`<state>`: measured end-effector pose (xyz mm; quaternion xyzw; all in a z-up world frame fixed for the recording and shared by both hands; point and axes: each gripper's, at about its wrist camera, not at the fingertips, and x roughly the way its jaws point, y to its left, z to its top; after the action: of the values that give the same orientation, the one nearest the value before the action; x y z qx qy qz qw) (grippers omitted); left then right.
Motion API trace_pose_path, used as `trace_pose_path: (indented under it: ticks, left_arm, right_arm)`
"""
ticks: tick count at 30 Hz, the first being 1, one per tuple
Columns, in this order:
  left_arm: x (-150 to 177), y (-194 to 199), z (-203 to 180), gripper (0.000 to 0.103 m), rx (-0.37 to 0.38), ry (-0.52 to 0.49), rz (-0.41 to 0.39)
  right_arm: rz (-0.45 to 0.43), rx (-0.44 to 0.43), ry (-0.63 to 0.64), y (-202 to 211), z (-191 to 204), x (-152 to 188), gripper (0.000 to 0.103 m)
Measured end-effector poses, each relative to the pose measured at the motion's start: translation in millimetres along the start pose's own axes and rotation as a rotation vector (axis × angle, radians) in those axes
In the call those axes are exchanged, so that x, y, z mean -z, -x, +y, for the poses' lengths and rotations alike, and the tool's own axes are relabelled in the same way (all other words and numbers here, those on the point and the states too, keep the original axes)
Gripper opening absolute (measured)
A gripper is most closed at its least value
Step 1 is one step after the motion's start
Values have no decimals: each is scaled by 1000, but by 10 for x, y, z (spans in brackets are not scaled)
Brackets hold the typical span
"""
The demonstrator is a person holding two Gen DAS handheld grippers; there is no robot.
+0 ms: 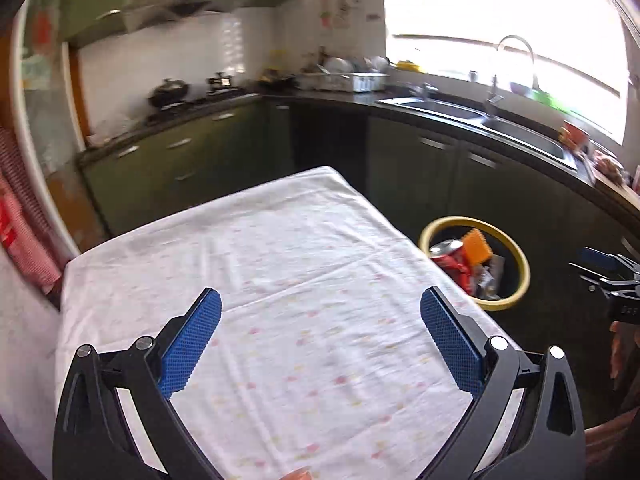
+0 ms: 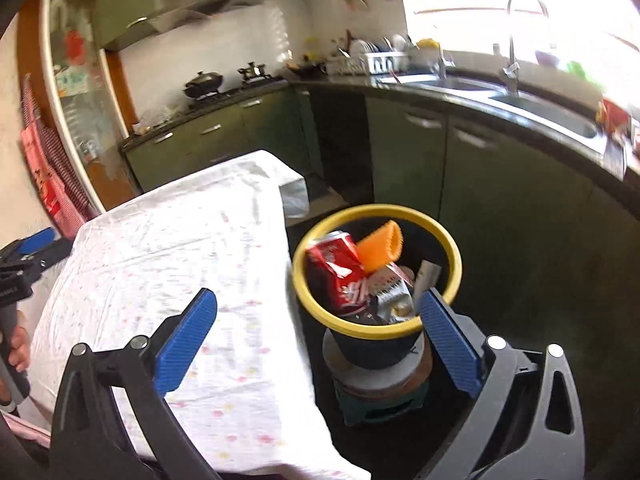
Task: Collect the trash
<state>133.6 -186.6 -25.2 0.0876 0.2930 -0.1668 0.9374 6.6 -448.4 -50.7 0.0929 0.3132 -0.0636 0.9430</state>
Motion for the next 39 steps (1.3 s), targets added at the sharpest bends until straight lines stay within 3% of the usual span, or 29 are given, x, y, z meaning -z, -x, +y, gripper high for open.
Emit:
trace_pose_path:
  ticks: [3, 10, 18, 26, 39]
  left_arm:
    - [228, 411, 480, 98, -134, 94, -35]
    - [570, 1231, 1023, 98, -225, 191, -125]
    - [743, 1809, 1008, 98, -200, 190, -183]
    - [897, 2043, 941, 98, -205, 197, -200]
    - [846, 2166, 897, 98, -210, 185, -222]
  right_arm:
    - [-46, 21, 82, 180, 310, -21, 96]
    - [-129, -29, 158, 548, 768, -35, 96]
    - [-182, -19, 179, 928, 914, 52, 96]
    - [-207, -16, 170, 1093, 874, 125, 96]
    - [-216, -15, 160, 1099, 846, 85, 96]
